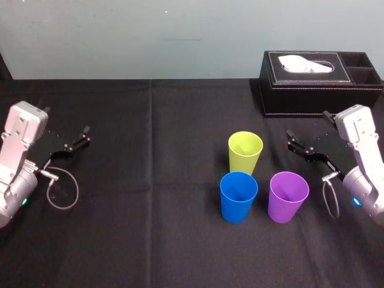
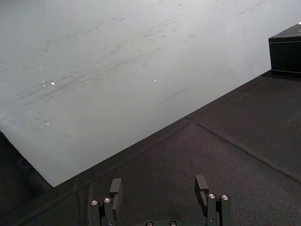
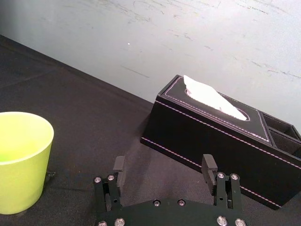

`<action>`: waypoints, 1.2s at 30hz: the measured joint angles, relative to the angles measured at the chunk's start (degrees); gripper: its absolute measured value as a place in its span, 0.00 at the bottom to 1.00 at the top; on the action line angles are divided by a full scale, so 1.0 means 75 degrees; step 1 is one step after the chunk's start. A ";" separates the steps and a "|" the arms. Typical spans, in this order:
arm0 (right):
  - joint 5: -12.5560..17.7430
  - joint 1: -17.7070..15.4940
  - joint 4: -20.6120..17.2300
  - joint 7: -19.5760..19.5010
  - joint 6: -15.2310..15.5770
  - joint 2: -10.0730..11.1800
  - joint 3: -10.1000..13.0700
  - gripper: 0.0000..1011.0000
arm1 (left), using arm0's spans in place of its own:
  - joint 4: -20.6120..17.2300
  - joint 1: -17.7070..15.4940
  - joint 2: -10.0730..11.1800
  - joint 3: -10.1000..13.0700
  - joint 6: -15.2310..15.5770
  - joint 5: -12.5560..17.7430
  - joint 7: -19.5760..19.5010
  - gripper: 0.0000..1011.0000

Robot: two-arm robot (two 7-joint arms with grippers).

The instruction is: Stack the three plastic cups sequentially using one hand.

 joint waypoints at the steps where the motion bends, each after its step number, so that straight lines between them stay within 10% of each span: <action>1: 0.0000 0.0000 0.0000 0.0000 0.0000 0.0001 0.0000 0.99 | 0.0000 0.0000 0.0000 0.0000 0.0001 0.0000 0.0000 1.00; 36: 0.0000 0.0000 0.0000 0.0000 0.0000 0.0000 0.0000 0.99 | 0.0000 0.0000 0.0000 0.0000 0.0000 0.0000 0.0000 1.00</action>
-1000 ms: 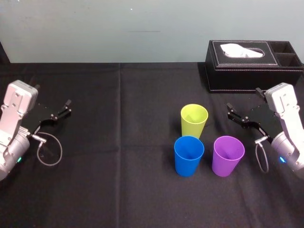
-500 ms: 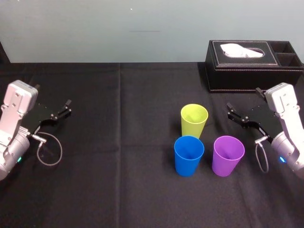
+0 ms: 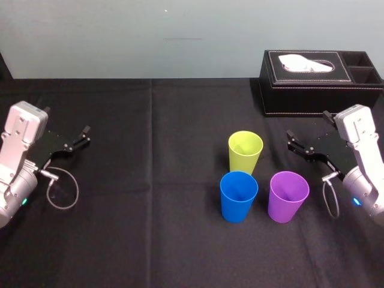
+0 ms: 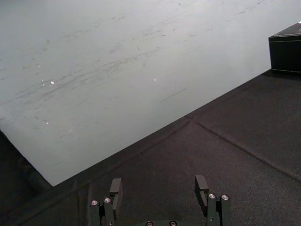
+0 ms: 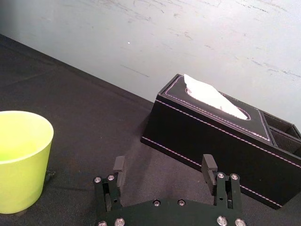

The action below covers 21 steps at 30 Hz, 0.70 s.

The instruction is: Stack the three plastic cups sequentially using one hand.

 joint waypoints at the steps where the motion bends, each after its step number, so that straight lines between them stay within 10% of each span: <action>1: 0.0000 0.0000 -0.0001 0.0000 0.0000 0.0000 0.0000 0.99 | 0.0000 0.0000 0.0000 0.0000 0.0000 0.0000 0.0000 1.00; 21: -0.0248 -0.0074 -0.0110 -0.0027 -0.0254 -0.0033 0.0195 0.99 | 0.0000 0.0000 0.0000 0.0000 0.0000 0.0000 0.0000 1.00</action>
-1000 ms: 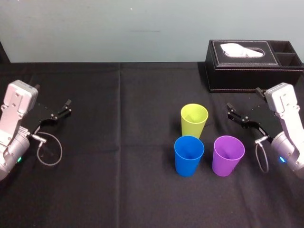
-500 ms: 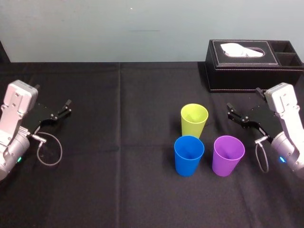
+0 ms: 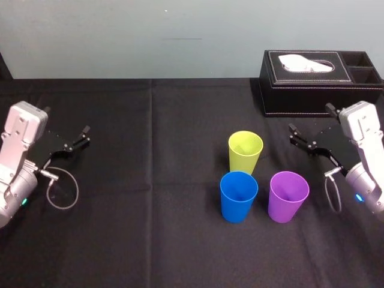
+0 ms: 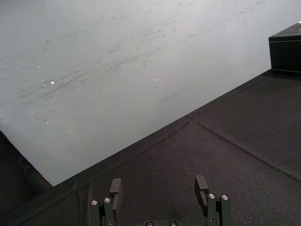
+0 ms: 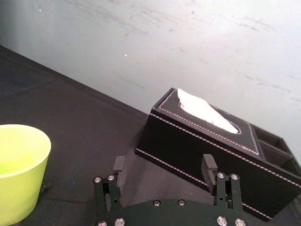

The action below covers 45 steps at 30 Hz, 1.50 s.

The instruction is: Stack the three plastic cups sequentially using one hand.

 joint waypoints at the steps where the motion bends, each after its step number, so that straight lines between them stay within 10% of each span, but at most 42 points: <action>1: -0.0007 -0.0029 -0.0044 -0.0012 -0.0001 0.0007 0.0030 0.99 | 0.0001 0.0000 0.0000 0.0000 0.0000 0.0000 0.0000 1.00; 16: 0.0452 -0.1227 -0.1167 0.0108 0.0356 0.0461 0.0770 0.99 | 0.0000 0.0000 0.0000 0.0000 0.0000 0.0000 0.0000 1.00; 29: 0.1140 -0.3317 -0.2503 0.0376 0.1115 0.1483 0.1890 0.99 | 0.0000 0.0000 -0.0001 0.0000 0.0000 0.0000 0.0000 1.00; 45: 0.1417 -0.4885 -0.3118 0.1189 0.0555 0.1798 0.2475 0.99 | 0.0000 0.0000 0.0000 0.0000 0.0000 0.0000 0.0000 1.00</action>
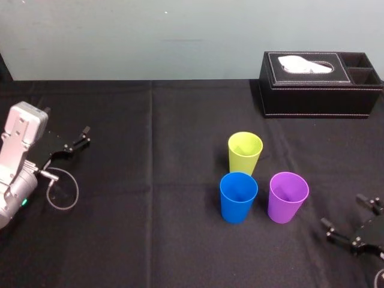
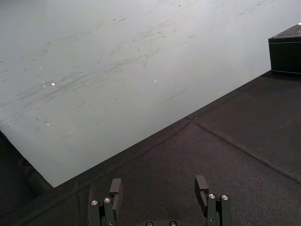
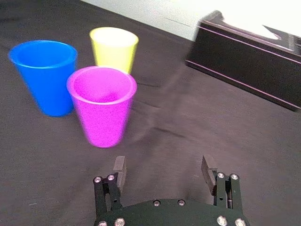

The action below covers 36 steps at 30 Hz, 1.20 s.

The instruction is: Stack the three plastic cups sequentially using one hand.

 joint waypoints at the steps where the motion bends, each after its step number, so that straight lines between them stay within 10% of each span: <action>1: 0.0010 -0.0036 -0.0009 0.0078 -0.0073 0.0001 0.0000 0.99 | 0.0000 0.0001 0.0000 0.0000 0.0000 0.0000 0.0000 1.00; 13: 0.0055 -0.0098 -0.0009 0.0791 -0.0777 -0.0445 -0.0253 0.99 | 0.0000 0.0000 0.0000 0.0000 0.0000 0.0000 0.0000 1.00; 36: -0.0447 0.0813 0.0583 0.0909 -0.0906 -0.1739 -0.0695 0.99 | 0.0000 0.0001 0.0000 0.0000 0.0000 0.0000 0.0000 1.00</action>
